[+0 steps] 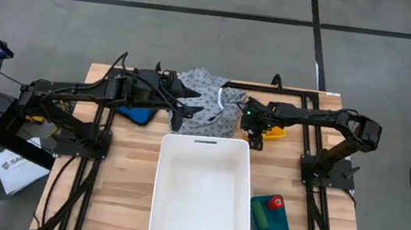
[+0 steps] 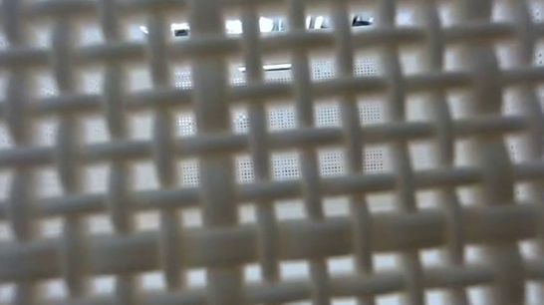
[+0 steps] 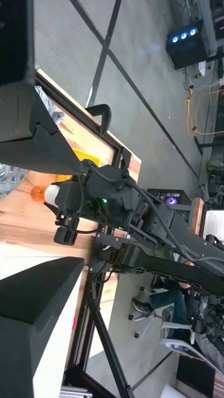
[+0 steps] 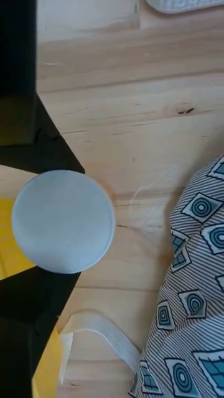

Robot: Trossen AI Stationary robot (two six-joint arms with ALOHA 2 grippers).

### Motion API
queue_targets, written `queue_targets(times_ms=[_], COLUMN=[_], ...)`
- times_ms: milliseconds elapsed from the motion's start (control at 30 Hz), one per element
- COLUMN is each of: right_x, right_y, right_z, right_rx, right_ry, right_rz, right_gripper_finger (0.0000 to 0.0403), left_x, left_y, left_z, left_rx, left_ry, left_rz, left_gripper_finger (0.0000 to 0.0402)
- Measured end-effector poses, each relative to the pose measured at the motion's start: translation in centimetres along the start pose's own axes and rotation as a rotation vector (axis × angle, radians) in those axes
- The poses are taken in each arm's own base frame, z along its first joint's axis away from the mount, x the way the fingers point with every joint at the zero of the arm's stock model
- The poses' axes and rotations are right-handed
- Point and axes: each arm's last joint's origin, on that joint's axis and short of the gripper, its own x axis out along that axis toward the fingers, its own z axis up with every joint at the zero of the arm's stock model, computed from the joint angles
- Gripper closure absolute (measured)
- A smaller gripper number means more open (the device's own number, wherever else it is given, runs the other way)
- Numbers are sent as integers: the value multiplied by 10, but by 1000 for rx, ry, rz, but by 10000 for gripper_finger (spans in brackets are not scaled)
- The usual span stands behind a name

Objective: Pick & place medical supplies in basket/bin
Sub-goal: Put the orange pill bottle into the yellow bin

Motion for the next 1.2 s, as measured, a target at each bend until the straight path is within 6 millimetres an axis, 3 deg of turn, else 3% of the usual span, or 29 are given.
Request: queue_targets(times_ms=[267, 500, 833, 1033, 1200], right_x=[-8, -37, -64, -82, -88], right_y=[-2, -11, -34, -40, -41], right_z=[-1, -3, -38, -44, -55], right_rx=[29, 129, 345, 437, 530], right_ry=[-22, -119, -30, -126, -83], right_rz=[-23, -81, -137, -187, -203], right_gripper_finger=[201, 191, 200, 193, 199], left_x=[0, 0, 0, 0, 0], left_y=[0, 0, 0, 0, 0], left_z=[0, 0, 1, 1, 0], left_rx=[0, 0, -1, -1, 0], left_ry=[0, 0, -5, -5, -5], left_rz=[0, 0, 0, -1, 0], left_gripper_finger=[184, 184, 184, 184, 184])
